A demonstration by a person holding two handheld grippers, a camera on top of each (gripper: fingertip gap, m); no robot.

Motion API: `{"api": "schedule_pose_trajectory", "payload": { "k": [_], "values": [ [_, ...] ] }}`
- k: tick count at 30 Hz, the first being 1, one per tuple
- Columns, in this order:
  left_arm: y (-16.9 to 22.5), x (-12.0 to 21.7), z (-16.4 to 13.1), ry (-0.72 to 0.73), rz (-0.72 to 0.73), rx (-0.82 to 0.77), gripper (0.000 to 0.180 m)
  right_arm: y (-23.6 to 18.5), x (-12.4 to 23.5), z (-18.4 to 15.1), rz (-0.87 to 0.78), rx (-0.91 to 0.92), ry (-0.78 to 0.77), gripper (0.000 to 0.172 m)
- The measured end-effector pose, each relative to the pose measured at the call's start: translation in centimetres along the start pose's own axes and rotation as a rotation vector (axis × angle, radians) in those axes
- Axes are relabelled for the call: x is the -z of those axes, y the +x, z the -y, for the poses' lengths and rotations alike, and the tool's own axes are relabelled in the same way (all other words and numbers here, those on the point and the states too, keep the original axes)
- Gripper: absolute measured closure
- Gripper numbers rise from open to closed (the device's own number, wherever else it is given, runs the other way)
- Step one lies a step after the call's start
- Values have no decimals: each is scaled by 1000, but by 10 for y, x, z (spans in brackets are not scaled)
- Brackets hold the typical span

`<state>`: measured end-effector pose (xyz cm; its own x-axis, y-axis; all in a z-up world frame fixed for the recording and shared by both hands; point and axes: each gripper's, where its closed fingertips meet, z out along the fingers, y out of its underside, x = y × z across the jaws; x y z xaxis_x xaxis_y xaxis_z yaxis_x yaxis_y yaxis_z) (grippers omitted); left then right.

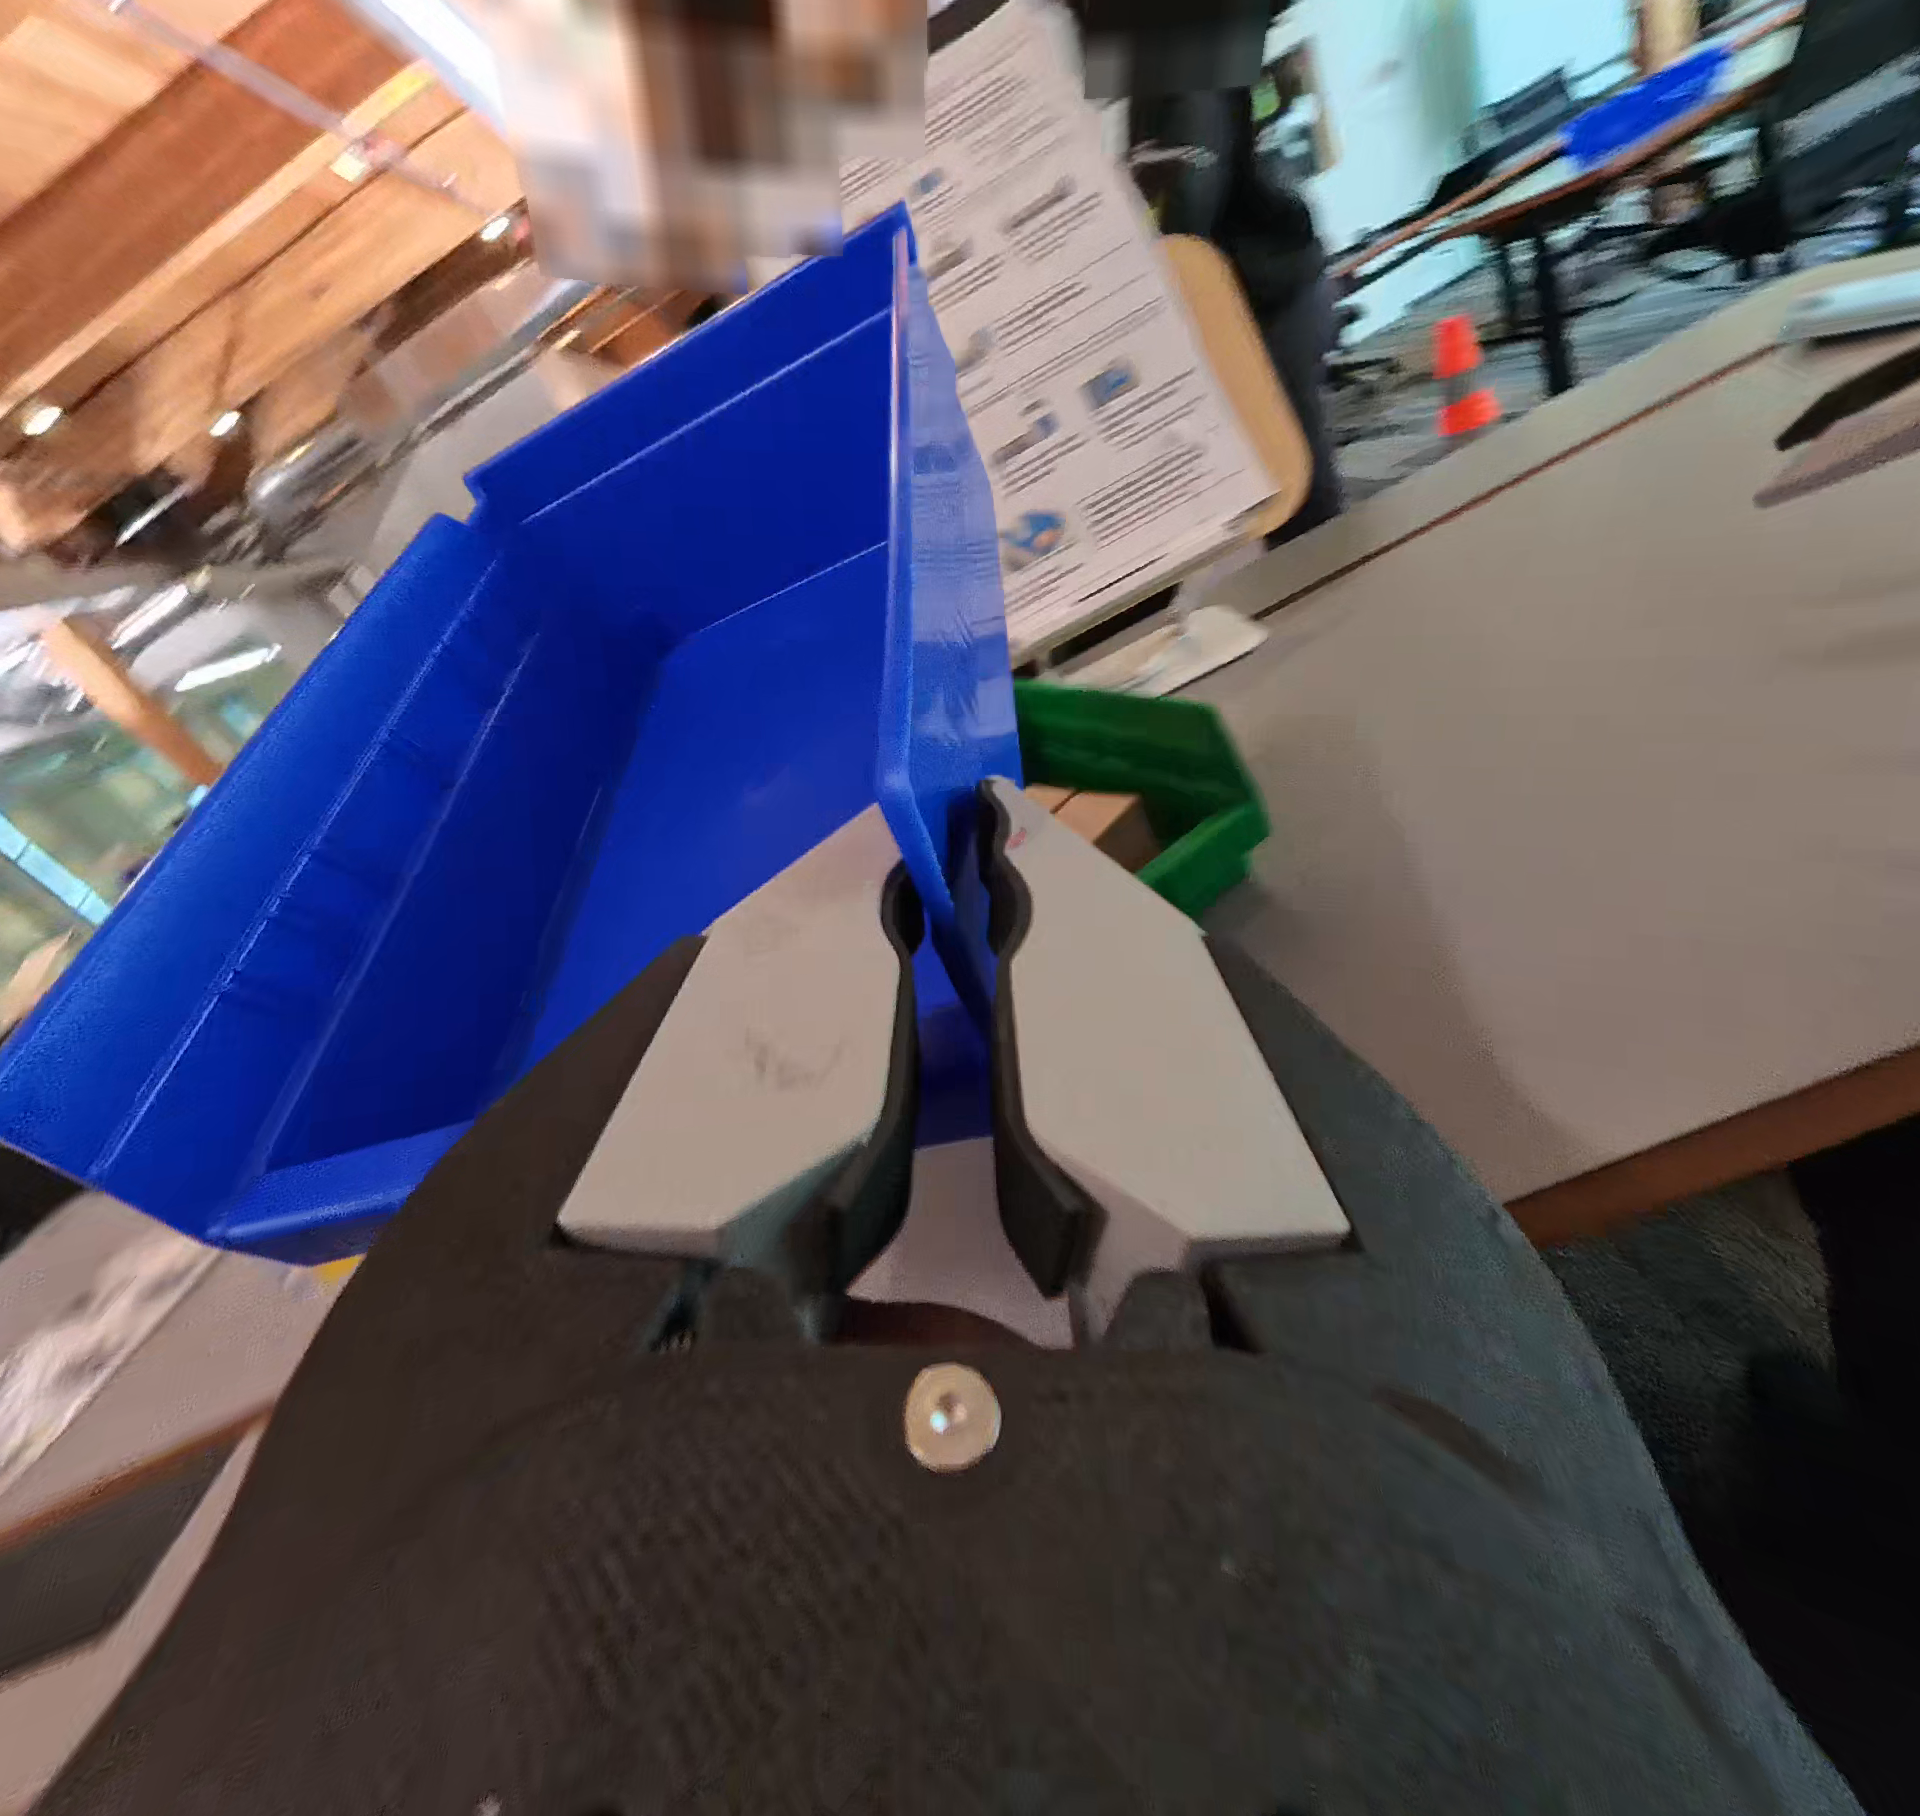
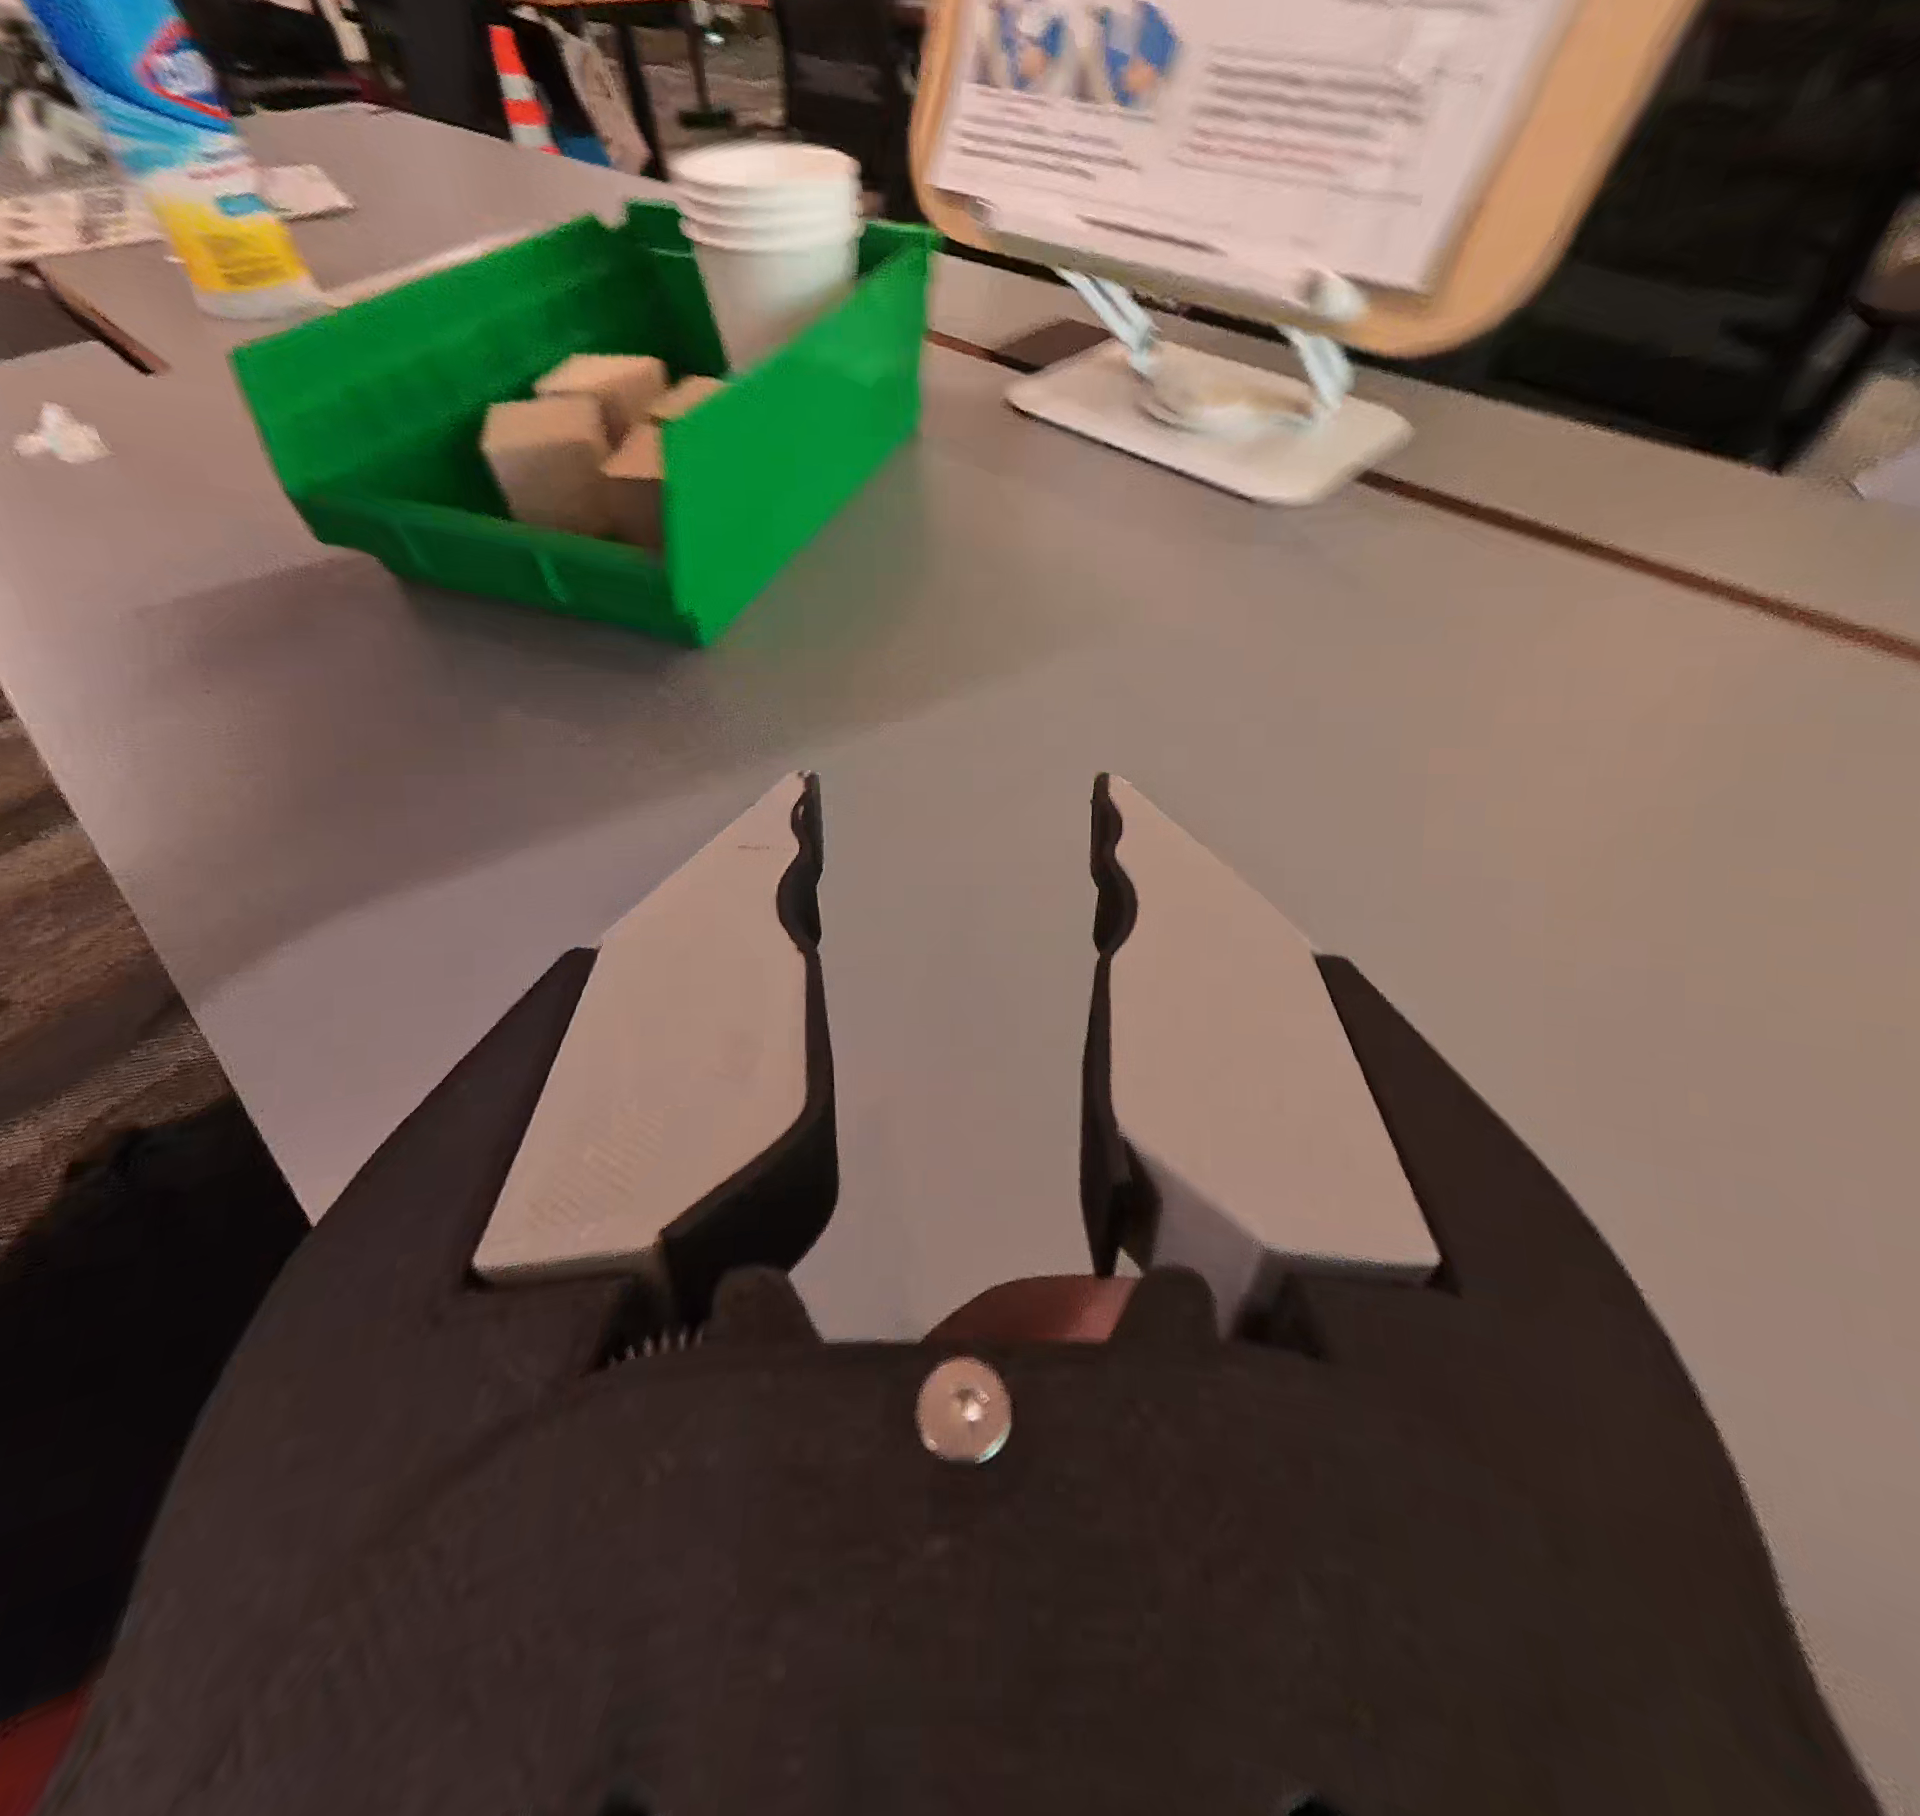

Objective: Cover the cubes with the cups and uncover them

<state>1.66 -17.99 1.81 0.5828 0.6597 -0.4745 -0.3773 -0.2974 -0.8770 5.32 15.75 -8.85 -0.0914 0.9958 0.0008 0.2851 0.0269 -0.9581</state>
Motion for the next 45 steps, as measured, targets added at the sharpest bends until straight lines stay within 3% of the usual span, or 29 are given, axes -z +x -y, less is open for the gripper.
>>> {"api": "schedule_pose_trajectory", "payload": {
  "k": [5,10,15,17,19,22,26,30,32,35,37,39,42,43,45],
  "values": [
    [127,-43,46,91,-314,-61,175,83,100,-43,-141,-91,-51,123],
    [263,-90,58,89,-566,-20,174,114,169,-72,-279,-83,-116,121],
    [370,-152,37,-30,-661,4,169,104,181,-65,-241,-111,-65,119],
    [394,-156,32,-71,-736,85,175,103,172,-70,-246,-126,-80,119],
    [379,-152,39,-26,-714,143,160,96,162,-71,-242,-166,-67,120],
    [334,-143,34,-48,-694,156,130,52,142,-64,-87,-197,-18,118],
    [243,-140,15,-60,-578,254,125,-32,108,-39,154,-158,37,118],
    [160,-163,-33,-156,-360,268,116,-97,61,-19,252,-95,48,122],
    [138,-179,-60,-225,-294,279,111,-87,38,-16,123,-63,52,133],
    [124,-203,-101,-335,-251,281,108,-50,17,-26,-67,-55,4,133],
    [125,-215,-119,-397,-256,280,106,-26,21,-40,-142,-3,-55,172],
    [130,-225,-129,-422,-259,277,106,6,39,-48,-293,63,-98,172],
    [135,-240,-134,-435,-241,242,108,83,87,-56,-668,203,-137,172],
    [136,-245,-134,-429,-228,228,111,106,104,-56,-768,234,-133,147],
    [135,-256,-132,-400,-189,205,117,123,121,-59,-788,212,-151,135]
  ]
}}
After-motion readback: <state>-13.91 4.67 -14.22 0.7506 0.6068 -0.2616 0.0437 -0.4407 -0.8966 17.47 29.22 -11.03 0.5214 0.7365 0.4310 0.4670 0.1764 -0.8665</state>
